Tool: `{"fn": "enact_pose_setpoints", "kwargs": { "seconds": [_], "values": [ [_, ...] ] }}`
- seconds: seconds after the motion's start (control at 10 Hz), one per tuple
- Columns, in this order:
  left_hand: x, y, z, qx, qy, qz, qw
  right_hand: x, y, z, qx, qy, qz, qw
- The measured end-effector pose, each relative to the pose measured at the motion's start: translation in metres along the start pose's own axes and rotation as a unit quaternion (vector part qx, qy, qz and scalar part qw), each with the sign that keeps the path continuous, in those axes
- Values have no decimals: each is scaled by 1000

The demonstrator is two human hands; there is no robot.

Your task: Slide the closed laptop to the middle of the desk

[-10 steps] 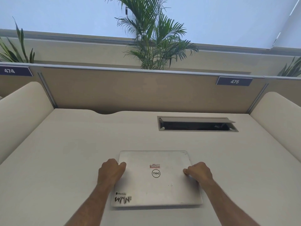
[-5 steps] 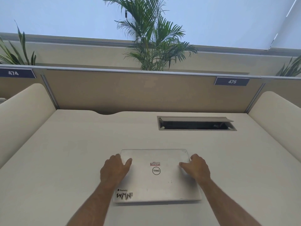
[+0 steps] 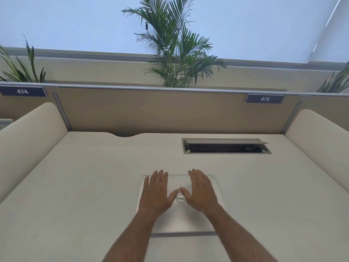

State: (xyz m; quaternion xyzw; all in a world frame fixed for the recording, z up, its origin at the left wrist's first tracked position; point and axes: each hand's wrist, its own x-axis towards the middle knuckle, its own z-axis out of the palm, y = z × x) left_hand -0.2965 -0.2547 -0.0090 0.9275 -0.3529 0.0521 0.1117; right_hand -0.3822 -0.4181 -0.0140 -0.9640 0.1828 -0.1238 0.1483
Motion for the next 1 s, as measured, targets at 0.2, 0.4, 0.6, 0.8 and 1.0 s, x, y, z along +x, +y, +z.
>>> {"fn": "enact_pose_setpoints", "kwargs": {
  "seconds": [0.2, 0.4, 0.6, 0.8, 1.0],
  "values": [
    [-18, 8, 5, 11, 0, 12, 1000, -14, 4, 15, -57, -43, -26, 997],
    [-29, 15, 3, -20, -22, -1, 1000, -24, 4, 20, -73, -44, -19, 996],
    [-34, 17, 7, -4, -23, -7, 1000, -29, 5, 23, -83, -56, -8, 995],
    [-34, 17, 7, -15, -32, -12, 999, -29, 5, 20, -90, -63, -6, 994],
    [-27, 13, 9, -4, 18, 0, 1000, -22, 4, 15, -89, -58, -15, 994]
  ]
}}
